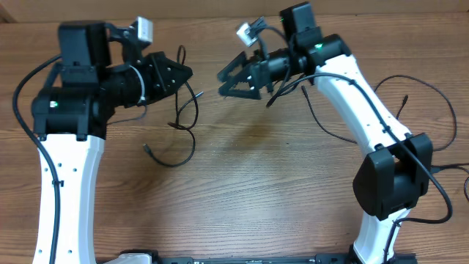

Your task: Untangle cables

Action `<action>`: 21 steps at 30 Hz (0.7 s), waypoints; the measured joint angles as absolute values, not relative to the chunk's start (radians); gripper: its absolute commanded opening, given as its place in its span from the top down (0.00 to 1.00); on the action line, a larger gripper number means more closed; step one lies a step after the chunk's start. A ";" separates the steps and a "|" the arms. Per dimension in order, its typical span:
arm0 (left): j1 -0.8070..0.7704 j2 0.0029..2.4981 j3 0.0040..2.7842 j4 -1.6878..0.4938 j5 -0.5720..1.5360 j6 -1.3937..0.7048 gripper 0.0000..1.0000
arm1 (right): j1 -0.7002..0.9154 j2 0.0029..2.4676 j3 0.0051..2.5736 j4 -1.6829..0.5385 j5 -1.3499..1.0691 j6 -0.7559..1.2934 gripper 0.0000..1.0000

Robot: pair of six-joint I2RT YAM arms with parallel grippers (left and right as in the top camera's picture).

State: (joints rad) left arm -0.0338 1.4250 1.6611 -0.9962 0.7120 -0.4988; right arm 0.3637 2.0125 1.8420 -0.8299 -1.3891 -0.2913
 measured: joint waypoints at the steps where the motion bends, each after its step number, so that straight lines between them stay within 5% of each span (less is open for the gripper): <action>1: -0.046 1.425 1.661 -0.997 0.696 -0.498 0.96 | 0.376 2.012 1.842 -0.827 -1.391 -0.292 0.10; 21: -0.201 1.441 1.661 -0.995 0.449 -0.817 0.96 | 0.415 2.012 1.842 -0.745 -1.523 -0.256 0.23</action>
State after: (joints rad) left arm -0.2008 1.4406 1.6611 -0.9947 0.4492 -0.8173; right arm 0.4149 2.0125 1.8420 -0.7448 -1.5230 -0.2562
